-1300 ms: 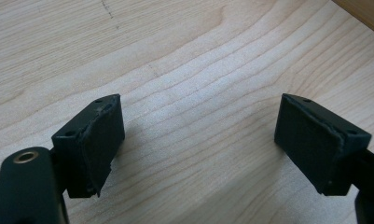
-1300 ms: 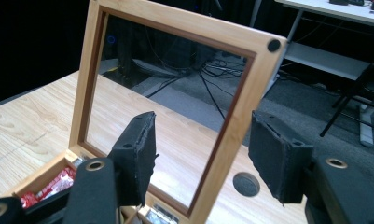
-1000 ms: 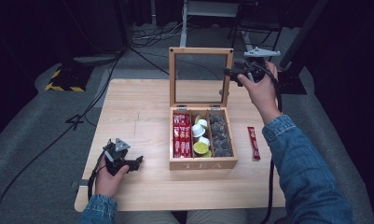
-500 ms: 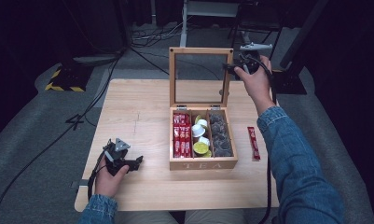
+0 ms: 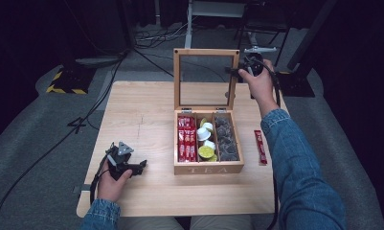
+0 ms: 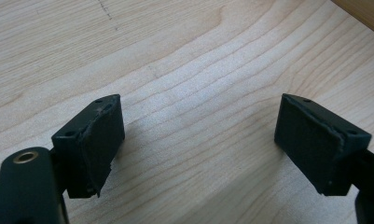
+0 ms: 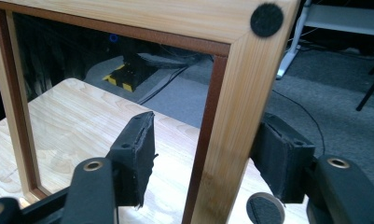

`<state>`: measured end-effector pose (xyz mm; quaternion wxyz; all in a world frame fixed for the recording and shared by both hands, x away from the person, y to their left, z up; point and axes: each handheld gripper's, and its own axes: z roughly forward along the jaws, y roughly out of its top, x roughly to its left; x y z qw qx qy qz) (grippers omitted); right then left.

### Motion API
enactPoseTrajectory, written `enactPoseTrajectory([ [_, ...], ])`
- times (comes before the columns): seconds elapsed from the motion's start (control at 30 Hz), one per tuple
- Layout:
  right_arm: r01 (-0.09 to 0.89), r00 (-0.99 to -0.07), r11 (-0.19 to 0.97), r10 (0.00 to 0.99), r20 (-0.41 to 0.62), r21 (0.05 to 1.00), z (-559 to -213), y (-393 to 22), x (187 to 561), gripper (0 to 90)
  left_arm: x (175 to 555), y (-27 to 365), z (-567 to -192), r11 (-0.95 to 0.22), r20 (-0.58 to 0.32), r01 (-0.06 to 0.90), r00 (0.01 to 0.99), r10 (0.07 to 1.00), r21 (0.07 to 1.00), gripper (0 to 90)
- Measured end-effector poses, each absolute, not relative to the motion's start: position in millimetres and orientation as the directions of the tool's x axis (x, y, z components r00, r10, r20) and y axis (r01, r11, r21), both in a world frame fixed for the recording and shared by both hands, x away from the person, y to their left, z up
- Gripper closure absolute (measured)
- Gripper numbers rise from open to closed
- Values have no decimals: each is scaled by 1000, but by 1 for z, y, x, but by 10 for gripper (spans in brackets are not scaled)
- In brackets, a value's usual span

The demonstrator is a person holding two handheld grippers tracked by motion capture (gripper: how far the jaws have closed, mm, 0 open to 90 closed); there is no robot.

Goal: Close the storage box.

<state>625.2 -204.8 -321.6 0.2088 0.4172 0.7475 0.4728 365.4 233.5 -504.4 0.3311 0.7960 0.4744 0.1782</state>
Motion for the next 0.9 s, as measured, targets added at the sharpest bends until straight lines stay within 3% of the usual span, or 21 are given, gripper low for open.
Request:
enactPoseTrajectory([
  [0.17, 432, -566, 188, 818, 102, 882, -320, -209, 625, 471, 365, 233, -504, -331, -30, 637, 486, 873, 696, 163],
  [0.9, 368, -636, 254, 771, 43, 894, -288, -221, 559, 477, 365, 234, -504, -341, -24, 633, 495, 869, 694, 164],
])
